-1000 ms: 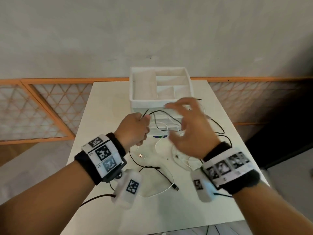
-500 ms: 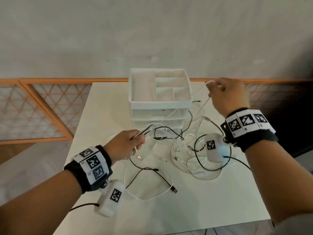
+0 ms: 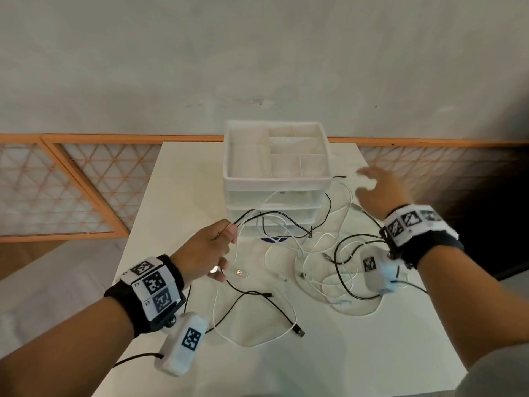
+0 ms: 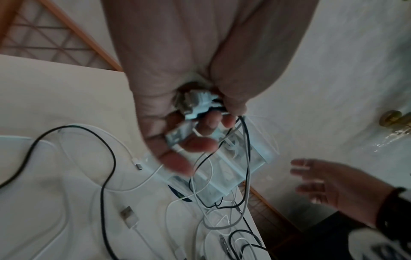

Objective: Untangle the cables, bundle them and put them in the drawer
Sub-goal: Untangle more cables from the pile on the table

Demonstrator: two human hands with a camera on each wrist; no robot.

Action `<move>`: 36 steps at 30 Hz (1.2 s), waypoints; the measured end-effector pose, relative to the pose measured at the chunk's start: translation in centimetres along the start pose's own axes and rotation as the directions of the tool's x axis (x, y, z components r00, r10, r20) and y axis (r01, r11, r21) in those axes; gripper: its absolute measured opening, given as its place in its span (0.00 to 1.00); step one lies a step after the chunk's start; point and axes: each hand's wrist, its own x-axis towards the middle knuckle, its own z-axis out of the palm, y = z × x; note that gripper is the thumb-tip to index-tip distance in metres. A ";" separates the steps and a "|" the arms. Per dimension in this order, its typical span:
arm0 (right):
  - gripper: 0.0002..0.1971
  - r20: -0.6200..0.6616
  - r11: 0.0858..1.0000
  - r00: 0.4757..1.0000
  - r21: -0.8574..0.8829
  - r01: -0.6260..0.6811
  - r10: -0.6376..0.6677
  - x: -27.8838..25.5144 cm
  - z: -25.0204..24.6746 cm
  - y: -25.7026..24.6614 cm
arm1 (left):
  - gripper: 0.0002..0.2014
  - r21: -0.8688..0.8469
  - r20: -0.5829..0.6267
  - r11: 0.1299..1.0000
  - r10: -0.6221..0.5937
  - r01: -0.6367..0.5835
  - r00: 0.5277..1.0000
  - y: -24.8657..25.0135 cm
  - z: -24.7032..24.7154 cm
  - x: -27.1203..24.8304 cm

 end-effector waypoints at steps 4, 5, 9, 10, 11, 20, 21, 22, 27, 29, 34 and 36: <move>0.41 0.116 0.991 0.987 -0.052 0.122 -0.115 -5.7 3.5 -1.3 | 0.16 0.143 -0.059 0.980 0.150 -0.141 0.987 0.7 0.2 0.5; 0.44 0.147 0.975 0.964 0.001 0.222 -0.220 -7.4 4.4 -2.7 | 0.17 0.223 -0.023 0.953 0.215 -0.204 0.976 1.1 0.6 0.5; 0.21 0.321 0.886 0.837 0.014 0.464 -0.443 -10.4 8.3 -5.5 | 0.20 0.386 0.196 0.811 0.394 -0.440 0.898 3.6 1.7 -0.8; 0.09 0.355 0.889 0.836 -0.030 0.457 -0.418 -10.0 8.8 -5.1 | 0.22 0.392 0.220 0.795 0.407 -0.463 0.886 4.1 1.8 -1.3; 0.07 0.410 0.904 0.841 -0.083 0.419 -0.352 -9.4 9.0 -4.3 | 0.23 0.377 0.225 0.796 0.418 -0.474 0.880 4.3 1.6 -1.7; 0.15 -0.021 0.993 0.994 0.047 0.107 -0.106 -5.6 7.5 2.4 | 0.15 0.620 0.355 0.750 -0.007 -0.230 0.935 -3.2 0.1 -2.9; 0.25 0.082 0.992 0.990 0.060 0.107 -0.111 -6.1 8.1 1.9 | 0.14 0.640 0.332 0.743 -0.041 -0.193 0.942 -4.4 0.6 -2.7; 0.36 0.174 0.994 0.979 0.037 0.099 -0.104 -7.0 9.0 1.7 | 0.13 0.651 0.280 0.744 -0.054 -0.149 0.958 -5.5 1.0 -2.5; 0.36 0.100 0.992 0.987 0.027 0.120 -0.122 -12.3 14.8 3.3 | 0.17 0.571 -0.056 0.821 0.031 0.007 0.998 -7.6 1.5 -2.1; 0.22 0.217 0.993 0.973 -0.073 0.098 -0.080 -14.0 17.0 4.0 | 0.21 0.577 -0.102 0.816 0.018 0.044 0.995 -7.2 1.3 -2.4; 0.10 0.420 0.935 0.896 -0.354 0.016 0.144 -14.2 19.4 5.0 | 0.26 0.479 -0.097 0.877 0.013 0.035 0.995 -5.7 1.2 -2.6; 0.05 0.411 0.952 0.901 -0.305 -0.011 0.142 -14.0 19.3 4.8 | 0.24 0.443 -0.115 0.896 0.015 0.038 0.993 -5.1 1.2 -2.5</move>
